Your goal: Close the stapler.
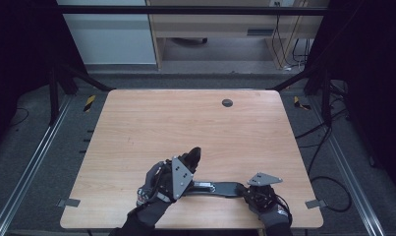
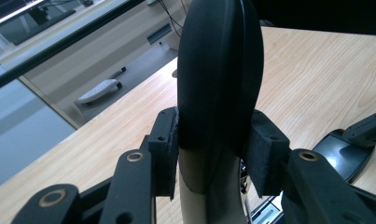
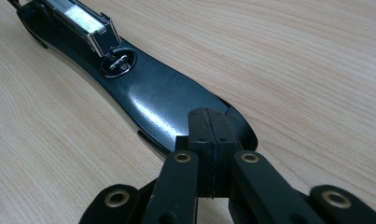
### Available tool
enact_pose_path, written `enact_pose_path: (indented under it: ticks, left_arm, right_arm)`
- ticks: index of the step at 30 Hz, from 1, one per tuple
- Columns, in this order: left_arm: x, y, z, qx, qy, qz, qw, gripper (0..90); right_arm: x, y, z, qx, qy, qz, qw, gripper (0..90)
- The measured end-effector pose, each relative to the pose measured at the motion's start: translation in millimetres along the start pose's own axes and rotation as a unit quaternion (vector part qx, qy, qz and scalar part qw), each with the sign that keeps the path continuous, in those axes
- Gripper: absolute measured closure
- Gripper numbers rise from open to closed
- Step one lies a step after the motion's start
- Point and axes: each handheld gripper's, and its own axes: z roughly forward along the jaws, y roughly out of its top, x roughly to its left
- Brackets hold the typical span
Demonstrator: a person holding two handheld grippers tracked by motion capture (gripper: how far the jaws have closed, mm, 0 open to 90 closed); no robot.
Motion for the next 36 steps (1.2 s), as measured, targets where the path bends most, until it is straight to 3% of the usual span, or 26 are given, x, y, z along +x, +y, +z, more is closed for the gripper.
enact_pose_path:
  ticks: [6, 16, 23, 36]
  left_arm:
    - [-12.8, 3.4, 6.3, 0.003, 0.009, 0.025, 0.9996, 58.5]
    - [-19.4, 5.1, 10.4, 0.006, 0.012, 0.037, 0.9992, 58.2]
    - [-29.1, 6.6, 15.5, 0.009, 0.016, 0.058, 0.9981, 58.0]
    - [-41.9, 7.8, 22.5, 0.015, 0.023, 0.080, 0.9964, 57.6]
  right_arm:
    - [0.1, -0.1, 0.0, 0.000, 0.000, 0.000, 1.0000, 90.0]
    - [-0.2, -0.3, 0.1, -0.001, 0.000, 0.000, 1.0000, 90.0]
    - [-0.6, -0.4, -0.1, -0.001, 0.001, 0.001, 1.0000, 90.0]
    - [-0.6, -0.4, 0.0, -0.002, 0.001, 0.002, 1.0000, 90.0]
